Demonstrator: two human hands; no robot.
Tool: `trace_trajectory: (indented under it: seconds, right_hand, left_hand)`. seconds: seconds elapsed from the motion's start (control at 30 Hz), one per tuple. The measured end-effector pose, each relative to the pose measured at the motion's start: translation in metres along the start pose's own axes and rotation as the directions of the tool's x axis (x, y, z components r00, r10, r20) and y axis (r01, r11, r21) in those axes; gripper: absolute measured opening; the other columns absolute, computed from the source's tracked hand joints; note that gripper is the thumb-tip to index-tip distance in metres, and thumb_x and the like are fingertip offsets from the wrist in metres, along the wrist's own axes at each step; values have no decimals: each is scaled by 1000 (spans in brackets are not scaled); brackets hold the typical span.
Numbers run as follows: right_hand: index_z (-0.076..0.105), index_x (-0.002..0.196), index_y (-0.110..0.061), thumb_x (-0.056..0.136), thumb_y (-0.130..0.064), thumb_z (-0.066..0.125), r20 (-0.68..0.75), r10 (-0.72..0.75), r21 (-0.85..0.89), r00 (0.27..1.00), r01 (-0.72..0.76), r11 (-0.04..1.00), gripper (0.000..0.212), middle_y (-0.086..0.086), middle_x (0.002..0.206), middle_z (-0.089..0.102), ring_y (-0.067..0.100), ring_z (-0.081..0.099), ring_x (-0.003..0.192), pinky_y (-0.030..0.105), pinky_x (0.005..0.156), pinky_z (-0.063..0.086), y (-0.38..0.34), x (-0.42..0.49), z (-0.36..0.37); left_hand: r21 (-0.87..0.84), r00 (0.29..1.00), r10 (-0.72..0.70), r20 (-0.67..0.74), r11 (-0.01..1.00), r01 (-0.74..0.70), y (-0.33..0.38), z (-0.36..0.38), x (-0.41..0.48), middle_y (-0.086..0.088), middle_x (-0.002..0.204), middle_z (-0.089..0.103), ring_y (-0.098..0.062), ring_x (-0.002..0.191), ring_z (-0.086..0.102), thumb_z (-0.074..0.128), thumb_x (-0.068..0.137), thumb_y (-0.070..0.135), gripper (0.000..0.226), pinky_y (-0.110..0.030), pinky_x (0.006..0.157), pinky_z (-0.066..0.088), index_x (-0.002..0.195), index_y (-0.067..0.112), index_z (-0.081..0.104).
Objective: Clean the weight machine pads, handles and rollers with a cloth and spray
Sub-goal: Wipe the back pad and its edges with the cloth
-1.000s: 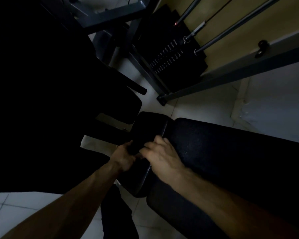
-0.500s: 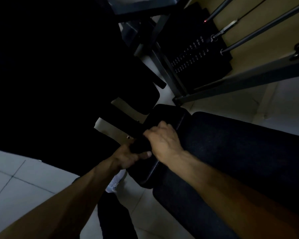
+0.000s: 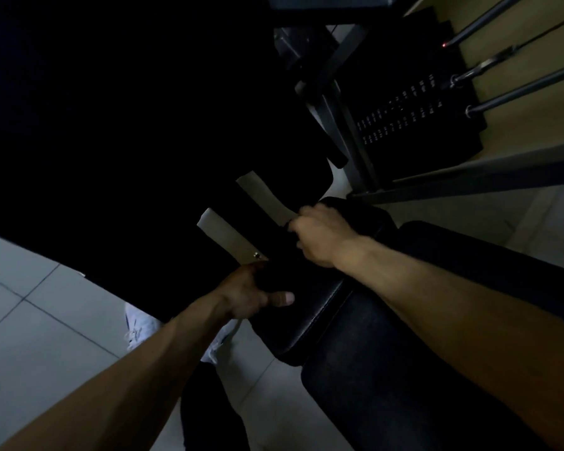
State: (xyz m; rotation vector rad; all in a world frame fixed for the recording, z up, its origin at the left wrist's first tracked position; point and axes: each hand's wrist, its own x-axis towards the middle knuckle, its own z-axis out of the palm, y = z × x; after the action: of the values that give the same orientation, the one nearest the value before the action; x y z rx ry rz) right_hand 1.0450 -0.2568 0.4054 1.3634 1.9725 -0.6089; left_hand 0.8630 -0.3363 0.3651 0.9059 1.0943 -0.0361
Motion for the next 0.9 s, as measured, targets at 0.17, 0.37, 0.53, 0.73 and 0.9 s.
trace_trajectory:
  seconds: [0.17,0.37,0.53,0.73,0.9]
  right_hand:
    - [68,129,-20,90,-16,70,-14,-44,-126,999,42,991,39,9,129,61,35,55,118,37,87,42,3,14,-7]
    - [63,139,-25,94,-17,66,139,-48,53,989,40,998,46,12,131,64,33,60,122,34,94,53,-28,18,5]
    - [67,134,-27,90,-12,66,133,-93,41,987,89,995,45,12,126,67,34,61,120,37,95,55,-16,15,-2]
    - [65,135,-36,89,-10,64,56,-11,51,998,8,999,53,9,132,67,34,61,121,35,97,52,-12,7,0]
    - [68,129,-28,91,-9,56,159,-221,161,962,196,967,44,5,128,67,29,61,118,39,96,53,-53,-32,-1]
  left_hand:
    - [-33,1000,16,-15,999,-16,-2,0,-2,9,129,65,-11,120,61,90,76,38,68,-31,106,50,136,26,61]
    - [-25,999,22,-44,999,-23,-4,0,-3,17,107,70,4,96,65,90,73,43,51,-3,71,48,117,29,71]
    - [-17,995,15,-102,1000,-17,-10,6,-10,11,108,75,-2,95,70,88,71,53,48,-21,86,57,111,31,72]
    - [-15,993,29,-110,999,-31,-10,7,-14,16,103,73,4,89,68,85,72,58,48,-13,76,55,111,35,69]
    - [-32,995,40,-90,999,-43,-17,4,-26,25,95,58,3,87,60,87,80,25,41,2,62,40,114,28,63]
